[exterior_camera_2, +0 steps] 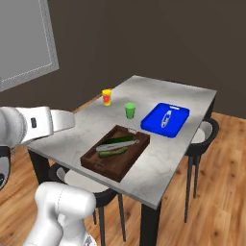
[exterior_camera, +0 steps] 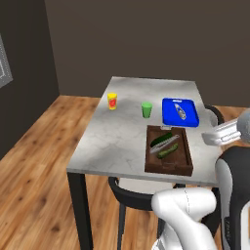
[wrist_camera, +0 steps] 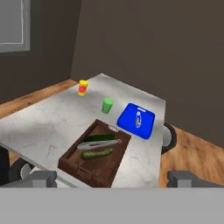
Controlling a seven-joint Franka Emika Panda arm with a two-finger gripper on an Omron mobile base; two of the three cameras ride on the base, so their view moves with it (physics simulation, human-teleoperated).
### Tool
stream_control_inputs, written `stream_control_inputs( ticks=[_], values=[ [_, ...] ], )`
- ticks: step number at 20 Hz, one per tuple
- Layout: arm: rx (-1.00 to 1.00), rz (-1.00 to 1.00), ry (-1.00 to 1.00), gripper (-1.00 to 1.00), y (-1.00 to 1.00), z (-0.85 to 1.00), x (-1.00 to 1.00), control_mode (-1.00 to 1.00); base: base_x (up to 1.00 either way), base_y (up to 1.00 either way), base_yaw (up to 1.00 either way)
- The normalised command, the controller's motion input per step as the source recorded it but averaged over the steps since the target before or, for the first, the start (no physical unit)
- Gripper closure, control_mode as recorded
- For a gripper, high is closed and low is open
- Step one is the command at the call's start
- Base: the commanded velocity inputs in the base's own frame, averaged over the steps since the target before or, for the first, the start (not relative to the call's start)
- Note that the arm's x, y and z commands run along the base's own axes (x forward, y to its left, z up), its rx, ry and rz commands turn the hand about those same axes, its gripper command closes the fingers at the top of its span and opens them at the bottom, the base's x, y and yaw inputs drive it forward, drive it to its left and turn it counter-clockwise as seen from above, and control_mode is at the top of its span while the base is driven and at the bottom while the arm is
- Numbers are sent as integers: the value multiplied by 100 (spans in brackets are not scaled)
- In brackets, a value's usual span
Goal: Gather the cucumber and squash from the fridge and place them on a tray on the dining counter. Then gather the steak and chicken drumstick from the fridge and place them on the other tray.
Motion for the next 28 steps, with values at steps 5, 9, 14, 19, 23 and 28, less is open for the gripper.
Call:
stream_control_inputs(
  ticks=[5, 9, 14, 19, 23, 28],
  values=[
    [-13, -3, 1, -100, 31, 5, -5, -100, 0, 0, 0],
    [-8, 0, 7, -100, 13, 14, 0, -100, 0, 0, 0],
    [-2, 0, 4, -100, 3, 6, -1, 100, -21, 10, 1],
    [0, 0, 0, -100, 0, 0, 0, 100, -6, 7, 2],
    [0, 0, 0, -100, 0, 0, 0, 100, 0, 33, -10],
    [0, 0, 0, -100, 0, 0, 0, 100, -5, 11, -22]
  ],
)
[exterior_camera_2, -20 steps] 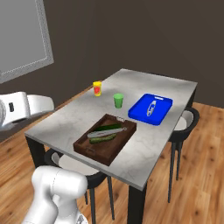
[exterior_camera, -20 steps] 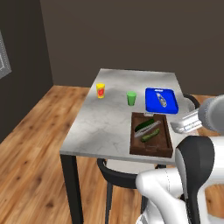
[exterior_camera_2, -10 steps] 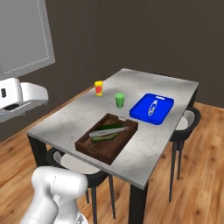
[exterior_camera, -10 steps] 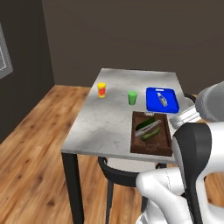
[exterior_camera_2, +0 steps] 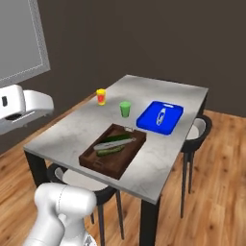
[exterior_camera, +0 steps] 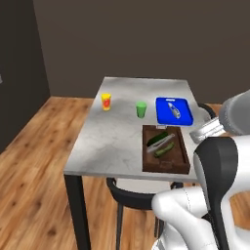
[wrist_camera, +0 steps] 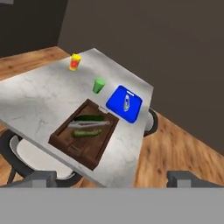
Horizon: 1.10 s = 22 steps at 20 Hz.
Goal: Gather the cucumber and squash from the fridge and place them on a tray on the dining counter. Then gather the steak and chicken drumstick from the fridge and place them on the other tray.
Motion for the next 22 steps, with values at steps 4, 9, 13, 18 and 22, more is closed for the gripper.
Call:
stream_control_inputs(
  ticks=[4, 9, 13, 18, 22],
  values=[
    [0, 0, 0, -100, 0, 0, 0, 100, -16, 28, -18],
    [0, 0, 0, -100, 0, 0, 0, 100, -37, 33, 7],
    [0, 0, 0, -100, 0, 0, 0, 100, -48, 10, 64],
    [0, 0, 0, -100, 0, 0, 0, 100, -12, 0, 89],
    [0, 0, 0, -100, 0, 0, 0, 100, -1, 5, 91]
  ],
)
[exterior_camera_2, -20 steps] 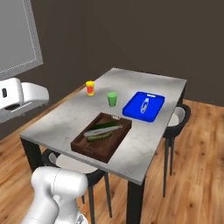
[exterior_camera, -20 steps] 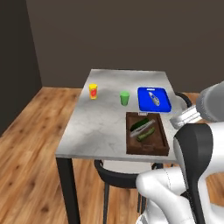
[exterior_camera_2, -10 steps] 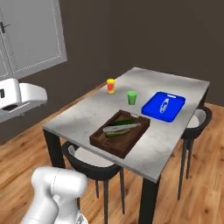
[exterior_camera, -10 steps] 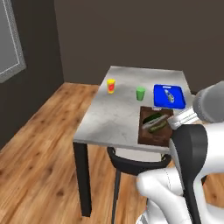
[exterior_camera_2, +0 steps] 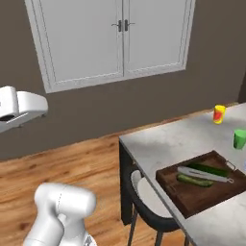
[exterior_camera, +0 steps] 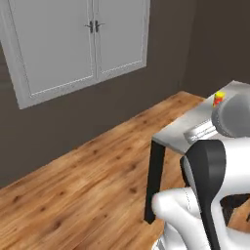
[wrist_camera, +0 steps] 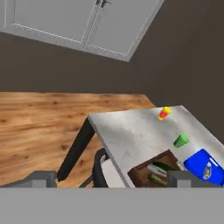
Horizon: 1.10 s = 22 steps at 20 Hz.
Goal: Gather the cucumber and squash from the fridge and place them on a tray on the dining counter. Then gather the steak and chicken drumstick from the fridge and place them on the other tray.
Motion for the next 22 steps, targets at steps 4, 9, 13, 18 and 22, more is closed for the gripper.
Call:
stream_control_inputs(
  ticks=[4, 9, 13, 18, 22],
  values=[
    [0, 0, 0, -100, 0, 0, 0, 100, 0, 14, 86],
    [0, 0, 0, -100, 0, 0, 0, 100, -5, 10, 82],
    [0, 0, 0, -100, 0, 0, 0, 100, -2, 14, 78],
    [0, 0, 0, -100, 0, 0, 0, 100, 9, 20, 80],
    [0, 0, 0, -100, 0, 0, 0, 100, 29, 19, 80]
  ],
)
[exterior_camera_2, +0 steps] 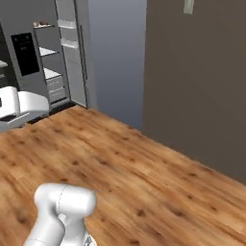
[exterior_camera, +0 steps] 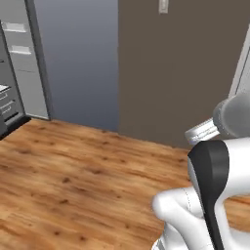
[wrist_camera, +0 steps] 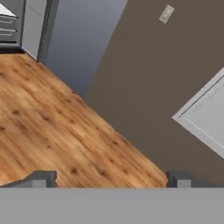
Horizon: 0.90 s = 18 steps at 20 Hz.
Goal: Gather the cucumber and squash from the fridge and place them on a tray on the dining counter. Then gather the steak and chicken drumstick from the fridge and place them on the other tray.
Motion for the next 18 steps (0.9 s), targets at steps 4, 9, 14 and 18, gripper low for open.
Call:
stream_control_inputs(
  ticks=[4, 9, 14, 18],
  values=[
    [0, 0, 0, -100, 0, 0, 0, 100, 54, 2, 78],
    [0, 0, 0, -100, 0, 0, 0, 100, 91, -4, 52],
    [0, 0, 0, -100, 0, 0, 0, 100, 100, -11, 31],
    [0, 0, 0, -100, 0, 0, 0, 100, 100, -16, 36]
  ],
)
